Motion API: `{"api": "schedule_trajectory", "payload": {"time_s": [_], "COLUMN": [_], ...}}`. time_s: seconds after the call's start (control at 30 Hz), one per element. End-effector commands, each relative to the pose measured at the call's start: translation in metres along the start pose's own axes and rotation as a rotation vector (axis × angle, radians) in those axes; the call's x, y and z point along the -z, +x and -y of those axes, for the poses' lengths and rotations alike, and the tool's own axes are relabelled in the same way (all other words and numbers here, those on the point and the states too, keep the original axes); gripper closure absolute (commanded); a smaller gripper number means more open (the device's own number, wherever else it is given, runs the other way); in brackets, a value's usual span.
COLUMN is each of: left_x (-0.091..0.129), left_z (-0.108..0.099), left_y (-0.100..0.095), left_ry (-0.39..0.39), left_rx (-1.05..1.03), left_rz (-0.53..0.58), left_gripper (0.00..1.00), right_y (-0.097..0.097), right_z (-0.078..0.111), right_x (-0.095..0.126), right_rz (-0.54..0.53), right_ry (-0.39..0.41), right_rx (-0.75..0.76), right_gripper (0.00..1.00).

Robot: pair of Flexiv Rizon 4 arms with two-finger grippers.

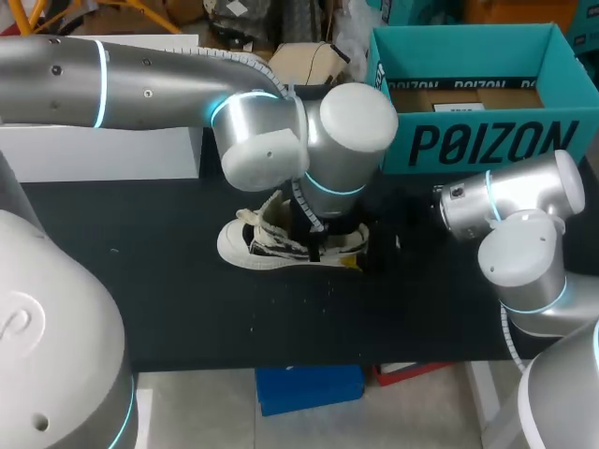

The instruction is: Take the shoe out of the shoebox, open the shoe tongue, remove and reinsert the insole, then place the shoe into the shoebox

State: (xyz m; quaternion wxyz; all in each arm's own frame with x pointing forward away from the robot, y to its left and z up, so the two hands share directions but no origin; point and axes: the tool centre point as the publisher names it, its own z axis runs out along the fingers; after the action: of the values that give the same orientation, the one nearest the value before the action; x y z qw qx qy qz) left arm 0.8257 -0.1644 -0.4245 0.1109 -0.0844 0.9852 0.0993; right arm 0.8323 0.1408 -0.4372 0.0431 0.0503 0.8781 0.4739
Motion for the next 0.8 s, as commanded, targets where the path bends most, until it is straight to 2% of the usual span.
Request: {"api": "schedule_trajectory", "payload": {"time_s": [0.03,0.23,0.43,0.73,0.8], "left_x": [-0.055,-0.061,-0.068,-0.074,-0.074], "left_z": [-0.013,-0.017,-0.017,-0.019,-0.018], "left_y": [-0.002,-0.014,-0.028,-0.042,-0.043], "left_ry": [0.036,0.103,0.137,0.209,0.221], "left_rx": [0.021,0.04,0.039,0.061,0.056], "left_rz": [0.126,0.233,0.322,0.385,0.383], "left_gripper": [0.71,0.72,0.72,0.73,0.79], "right_y": [-0.001,-0.001,-0.001,-0.001,-0.001], "right_z": [0.001,0.001,0.001,0.001,0.001], "right_x": [0.001,0.001,0.001,0.001,0.001], "right_rz": [0.001,0.001,0.001,0.001,0.001], "right_ry": [0.001,0.001,0.001,0.001,0.001], "right_rx": [-0.002,-0.002,-0.002,-0.002,-0.002], "right_gripper": [1.0,1.0,1.0,1.0,1.0]}}
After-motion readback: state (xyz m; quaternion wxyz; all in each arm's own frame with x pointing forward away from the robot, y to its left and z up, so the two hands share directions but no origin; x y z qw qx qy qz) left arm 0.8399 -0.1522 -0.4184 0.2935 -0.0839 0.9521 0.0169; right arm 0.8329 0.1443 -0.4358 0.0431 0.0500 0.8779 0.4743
